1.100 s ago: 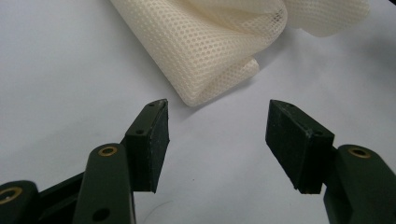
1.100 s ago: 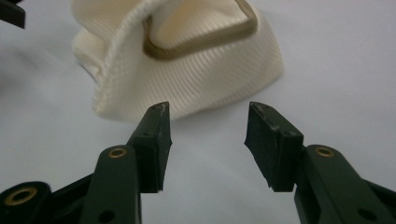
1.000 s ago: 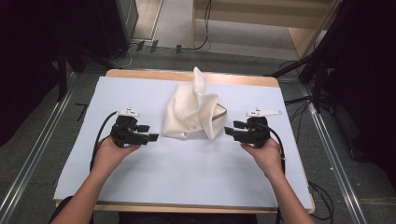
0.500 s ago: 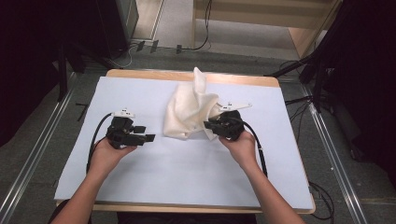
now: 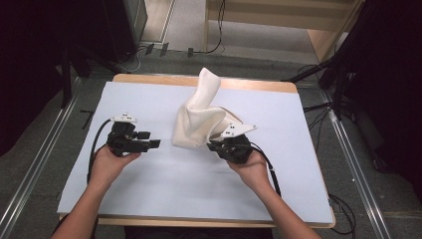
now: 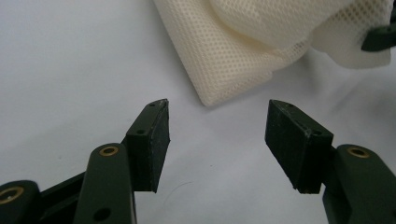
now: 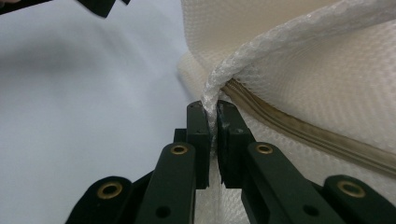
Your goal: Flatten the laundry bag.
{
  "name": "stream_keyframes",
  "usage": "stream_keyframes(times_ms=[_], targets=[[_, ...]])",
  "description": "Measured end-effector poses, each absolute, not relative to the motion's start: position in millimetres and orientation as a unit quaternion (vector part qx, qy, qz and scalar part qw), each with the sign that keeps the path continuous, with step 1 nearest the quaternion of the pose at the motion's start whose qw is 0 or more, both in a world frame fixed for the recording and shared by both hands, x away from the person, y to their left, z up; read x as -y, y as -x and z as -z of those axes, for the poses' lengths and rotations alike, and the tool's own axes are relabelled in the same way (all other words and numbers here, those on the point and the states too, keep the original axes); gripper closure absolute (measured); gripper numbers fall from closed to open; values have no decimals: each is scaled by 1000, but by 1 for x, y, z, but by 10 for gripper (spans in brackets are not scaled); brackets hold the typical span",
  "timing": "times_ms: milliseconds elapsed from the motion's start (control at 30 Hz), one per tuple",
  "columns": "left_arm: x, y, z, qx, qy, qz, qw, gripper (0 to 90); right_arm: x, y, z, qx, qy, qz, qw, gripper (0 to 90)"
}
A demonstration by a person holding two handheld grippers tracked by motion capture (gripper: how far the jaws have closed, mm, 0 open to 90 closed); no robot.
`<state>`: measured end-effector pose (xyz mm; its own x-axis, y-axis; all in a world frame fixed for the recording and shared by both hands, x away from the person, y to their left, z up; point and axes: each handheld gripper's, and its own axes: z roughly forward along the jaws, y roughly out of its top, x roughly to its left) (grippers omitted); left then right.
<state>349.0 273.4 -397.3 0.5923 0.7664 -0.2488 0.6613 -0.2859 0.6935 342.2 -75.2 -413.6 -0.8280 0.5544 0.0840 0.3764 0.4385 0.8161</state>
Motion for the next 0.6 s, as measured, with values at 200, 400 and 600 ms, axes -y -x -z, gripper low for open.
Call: stream_keyframes(times_ms=[200,400,600], targets=[[-284,-350,393,-454,-791,-73,403,413,63,-328,420,-848,-250,-459,89,862],[-290,-350,386,-455,-786,-78,411,413,44,-319,426,-856,-230,-457,76,832],[-281,-353,377,-445,-792,-66,412,421,63,-310,427,-853,-250,-455,52,632]])
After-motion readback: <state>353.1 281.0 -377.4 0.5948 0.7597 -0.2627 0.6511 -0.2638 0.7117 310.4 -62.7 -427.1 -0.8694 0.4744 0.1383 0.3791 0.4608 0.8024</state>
